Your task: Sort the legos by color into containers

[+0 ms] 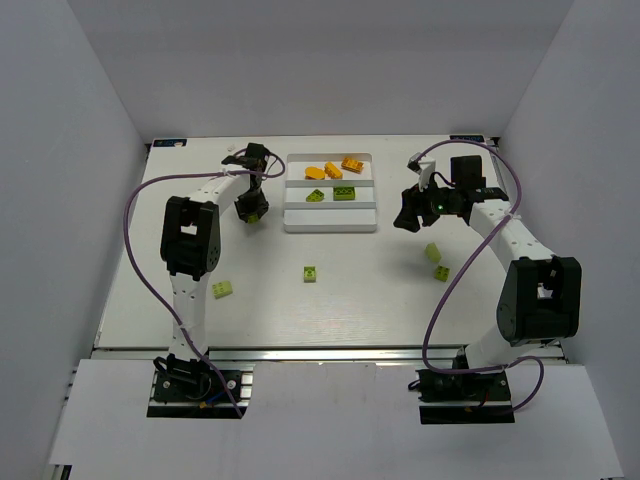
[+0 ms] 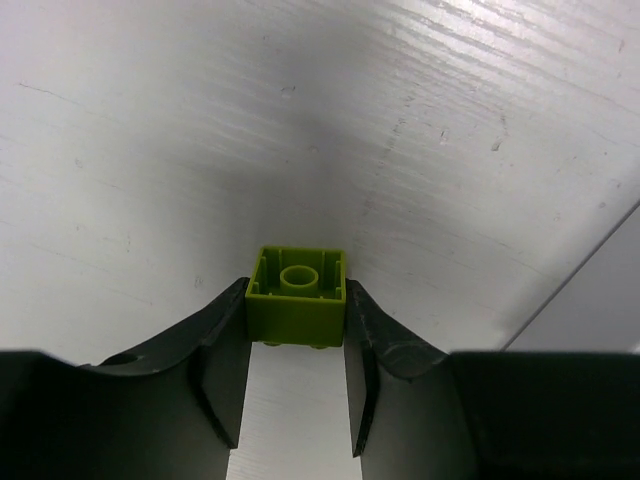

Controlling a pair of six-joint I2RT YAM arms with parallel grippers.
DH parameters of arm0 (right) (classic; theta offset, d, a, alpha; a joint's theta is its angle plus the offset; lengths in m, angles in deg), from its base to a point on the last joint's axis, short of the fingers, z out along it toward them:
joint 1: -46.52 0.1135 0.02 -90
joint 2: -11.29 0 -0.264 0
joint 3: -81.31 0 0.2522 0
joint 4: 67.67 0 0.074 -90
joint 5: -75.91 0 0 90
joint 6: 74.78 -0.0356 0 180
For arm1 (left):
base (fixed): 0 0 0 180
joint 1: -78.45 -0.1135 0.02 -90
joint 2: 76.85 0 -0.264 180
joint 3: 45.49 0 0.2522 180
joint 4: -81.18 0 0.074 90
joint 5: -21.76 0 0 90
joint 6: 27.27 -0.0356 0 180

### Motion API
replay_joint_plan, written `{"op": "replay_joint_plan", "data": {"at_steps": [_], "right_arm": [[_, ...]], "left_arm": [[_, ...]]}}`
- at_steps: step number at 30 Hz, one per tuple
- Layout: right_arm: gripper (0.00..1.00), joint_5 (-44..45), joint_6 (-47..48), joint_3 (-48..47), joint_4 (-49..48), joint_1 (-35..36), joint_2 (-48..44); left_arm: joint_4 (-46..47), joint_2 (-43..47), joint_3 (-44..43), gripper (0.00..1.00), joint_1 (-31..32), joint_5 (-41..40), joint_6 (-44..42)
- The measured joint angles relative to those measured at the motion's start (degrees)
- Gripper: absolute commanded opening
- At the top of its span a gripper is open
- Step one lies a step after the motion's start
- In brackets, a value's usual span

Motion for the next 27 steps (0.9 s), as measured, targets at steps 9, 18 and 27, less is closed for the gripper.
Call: {"op": "replay_joint_plan", "data": {"at_steps": [9,18,27], "right_arm": [[0.58,0.0,0.4,-0.2,1.2,0.0,0.0],[0.41,1.3,0.9,-0.4,3.0,0.0,-0.9],[0.51,1.7,0.3,-0.4,2.9,-0.1,-2.1]], "left_arm": [[0.5,0.8,-0.1,0.11,0.3,3.5,-0.5],[12.2,14.3,2.5,0.11,3.8,20.3,2.6],[16.6,3.7,-8.6,0.13,5.2,26.6,8.2]]}}
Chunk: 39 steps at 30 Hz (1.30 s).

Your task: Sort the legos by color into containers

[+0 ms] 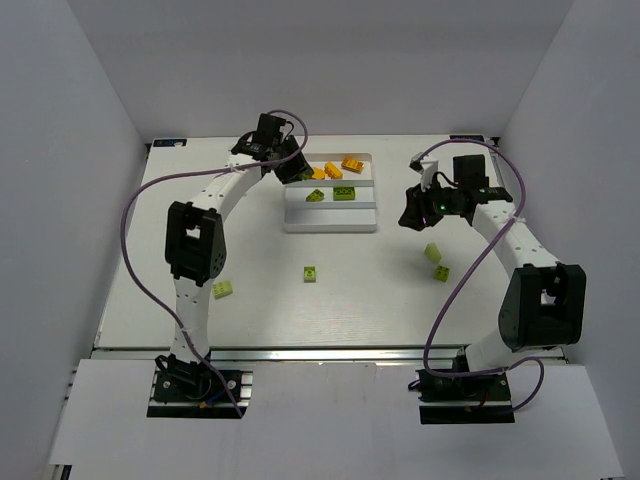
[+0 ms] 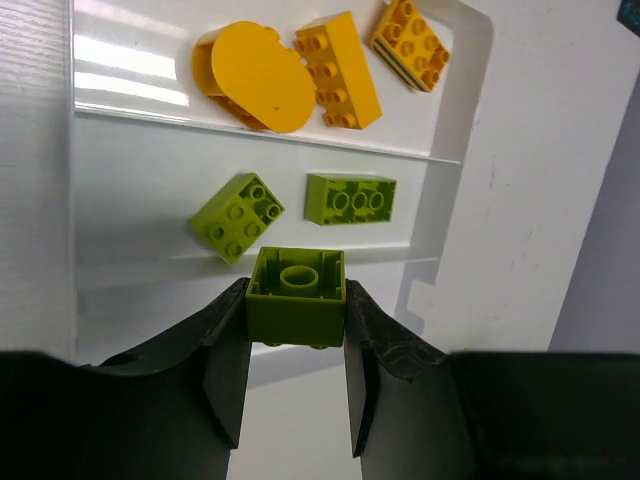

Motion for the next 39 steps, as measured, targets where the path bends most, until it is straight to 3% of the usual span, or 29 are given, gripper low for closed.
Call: {"op": "replay_joint_plan", "data": {"at_steps": [3,7,11,17,23,27,28,30,32,34,39], "right_arm": [[0.53,0.4,0.0,0.0,0.0,0.0,-0.3],[0.55,1.0,-0.2,0.2,-0.1,0.0,-0.7],[0.59,1.2,-0.3,0.3,-0.1,0.0,-0.7],[0.72,2.2,0.2,0.8,0.0,0.0,-0.7],[0.72,4.2,0.7,0.8,0.3,-0.6,-0.7],[0.63,7.7,1.6,0.8,2.3,-1.9,-0.7],[0.61,8.5,2.1,0.8,3.2,-2.4,-0.7],[0.59,9.7,4.1,0.9,5.1,-3.7,-1.0],[0.61,10.2,6.6,1.7,6.6,-4.9,-2.3],[0.72,10.1,10.4,3.0,8.8,-6.4,-4.3],[0.89,9.2,20.0,4.0,14.8,-8.9,-5.1]], "left_arm": [[-0.6,-4.5,-2.9,0.15,0.0,0.2,1.0],[-1.9,-7.3,-4.1,0.26,-0.1,0.1,1.5],[-3.0,-7.7,-4.3,0.5,-0.1,-0.1,1.7],[-3.3,-7.7,-4.9,0.69,-0.1,-0.1,1.8],[-4.5,-7.6,-6.4,0.68,-0.1,-0.1,1.4],[-4.8,-6.2,-6.1,0.37,-0.3,-0.2,0.8],[-4.8,-5.0,-5.1,0.3,-0.5,-0.2,0.3],[-3.7,0.1,0.1,0.34,-0.6,-0.2,-0.8],[-2.9,7.4,7.4,0.6,-0.9,-0.1,-2.2],[-1.3,17.2,16.7,0.78,-0.9,-0.1,-3.0],[0.9,41.1,36.0,0.84,-1.2,-0.6,-3.7]]}}
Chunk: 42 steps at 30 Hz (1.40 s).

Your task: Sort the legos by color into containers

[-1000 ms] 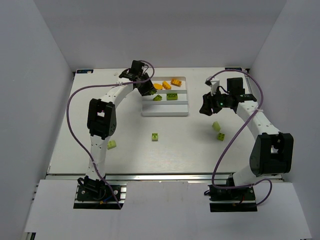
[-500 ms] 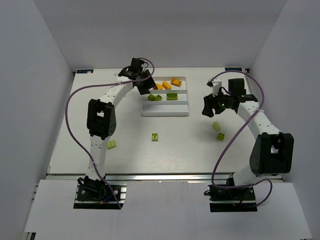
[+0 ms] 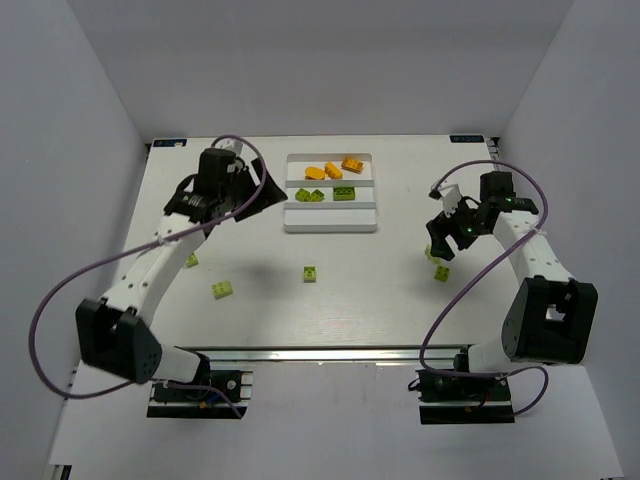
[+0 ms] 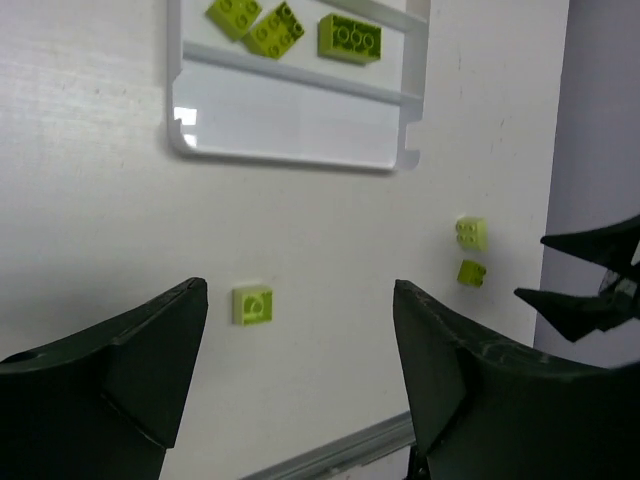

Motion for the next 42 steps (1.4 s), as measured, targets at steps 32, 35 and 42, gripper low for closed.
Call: {"op": "replay_joint_plan", "data": {"at_steps": [32,35,42], "right_arm": [[0.43,6.1,15.8,14.5,-10.9,-0.7,7.7],[0.21,5.3,17.1,14.8,-11.0,-0.7,7.5],[0.05,2.1,23.6,14.4,-3.7,-0.7,7.0]], "left_arm": [[-9.8,28.0,24.7,0.87,0.0,-8.7,7.1],[-10.6,28.6,24.7,0.88,0.0,-9.5,7.1],[-13.7,29.7,24.7,0.88,0.0,-12.3,7.1]]}}
